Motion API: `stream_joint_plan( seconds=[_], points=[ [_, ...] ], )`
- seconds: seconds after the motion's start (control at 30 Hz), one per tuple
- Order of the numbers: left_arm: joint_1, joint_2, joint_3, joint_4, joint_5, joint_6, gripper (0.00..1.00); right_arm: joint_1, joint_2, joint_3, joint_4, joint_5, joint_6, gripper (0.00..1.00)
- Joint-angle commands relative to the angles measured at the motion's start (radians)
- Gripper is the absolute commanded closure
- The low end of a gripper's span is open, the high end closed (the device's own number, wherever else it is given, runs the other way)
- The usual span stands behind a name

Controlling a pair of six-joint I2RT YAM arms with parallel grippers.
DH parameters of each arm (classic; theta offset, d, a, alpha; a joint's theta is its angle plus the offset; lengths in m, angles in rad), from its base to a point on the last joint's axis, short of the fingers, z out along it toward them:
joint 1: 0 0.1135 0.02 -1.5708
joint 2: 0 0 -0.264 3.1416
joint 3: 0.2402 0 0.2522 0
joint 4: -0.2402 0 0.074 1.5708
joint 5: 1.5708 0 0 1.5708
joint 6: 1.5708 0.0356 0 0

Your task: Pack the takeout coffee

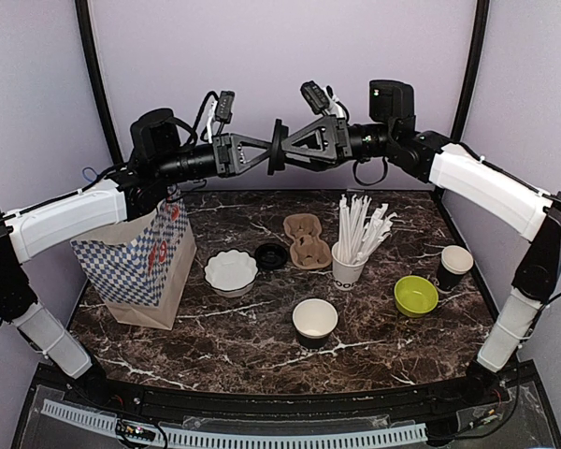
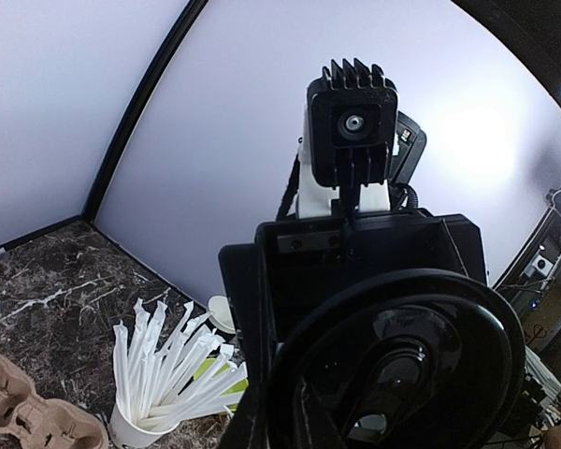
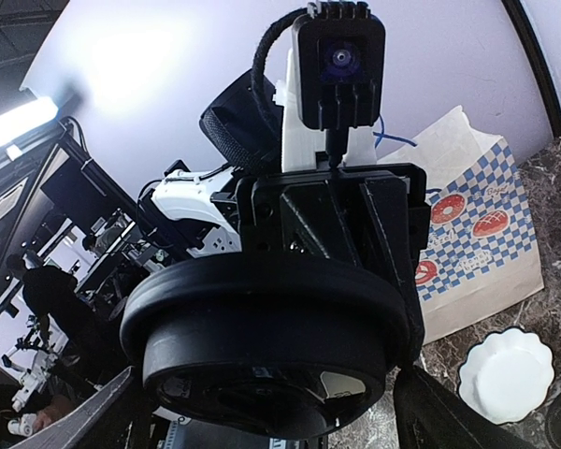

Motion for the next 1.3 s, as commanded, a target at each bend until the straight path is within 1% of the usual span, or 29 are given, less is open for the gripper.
stream_joint_plan(
  seconds=[0.0, 0.13, 0.23, 0.3, 0.37, 0.4, 0.43, 0.47, 0.5, 0.57, 0.6, 0.63, 0.73, 0.8, 1.0, 1.07, 1.27],
  points=[
    [-0.011, -0.005, -0.003, -0.016, -0.026, 0.035, 0.89, 0.003, 0.003, 0.026, 0.057, 0.002, 0.015, 0.10],
    [-0.015, -0.005, -0.002, -0.027, -0.034, 0.045, 0.89, 0.003, 0.008, 0.034, 0.031, 0.018, -0.005, 0.14],
    [-0.016, -0.003, 0.000, -0.034, -0.036, 0.049, 0.89, 0.003, 0.009, 0.034, 0.029, 0.013, -0.009, 0.19],
    [-0.017, -0.001, 0.001, -0.042, -0.036, 0.053, 0.86, 0.003, 0.007, 0.039, 0.014, 0.014, -0.031, 0.22],
    [-0.017, -0.004, 0.005, -0.059, -0.044, 0.062, 0.78, 0.003, 0.006, 0.048, -0.023, 0.027, -0.068, 0.23],
    [-0.017, -0.008, 0.009, -0.071, -0.051, 0.076, 0.70, 0.003, 0.004, 0.053, -0.051, 0.034, -0.097, 0.24],
    [-0.017, -0.011, 0.011, -0.099, -0.070, 0.086, 0.66, 0.003, 0.002, 0.059, -0.088, 0.045, -0.135, 0.24],
    [-0.017, -0.023, 0.015, -0.117, -0.081, 0.112, 0.56, 0.002, -0.004, 0.065, -0.146, 0.063, -0.194, 0.24],
    [-0.017, -0.031, 0.017, -0.157, -0.107, 0.145, 0.50, 0.002, -0.018, 0.069, -0.207, 0.099, -0.259, 0.24],
    [-0.016, -0.060, 0.021, -0.231, -0.148, 0.181, 0.44, 0.003, -0.047, 0.068, -0.333, 0.155, -0.416, 0.24],
    [-0.017, -0.081, 0.023, -0.288, -0.178, 0.223, 0.40, 0.003, -0.064, 0.062, -0.389, 0.196, -0.493, 0.24],
    [-0.016, -0.089, 0.025, -0.317, -0.194, 0.271, 0.38, 0.002, -0.084, 0.050, -0.442, 0.242, -0.563, 0.24],
    [-0.015, -0.138, 0.018, -0.458, -0.285, 0.353, 0.37, 0.005, -0.141, 0.005, -0.570, 0.382, -0.781, 0.25],
    [-0.016, -0.170, 0.001, -0.506, -0.344, 0.394, 0.37, 0.011, -0.160, -0.010, -0.657, 0.454, -0.906, 0.25],
    [-0.013, -0.262, -0.070, -0.524, -0.432, 0.442, 0.37, 0.048, -0.117, 0.049, -0.994, 0.568, -1.206, 0.26],
    [-0.011, -0.279, -0.082, -0.525, -0.446, 0.449, 0.37, 0.069, -0.101, 0.048, -1.088, 0.604, -1.263, 0.26],
    [-0.008, -0.299, -0.098, -0.522, -0.457, 0.461, 0.37, 0.165, -0.052, 0.007, -1.153, 0.773, -1.295, 0.29]
  ],
)
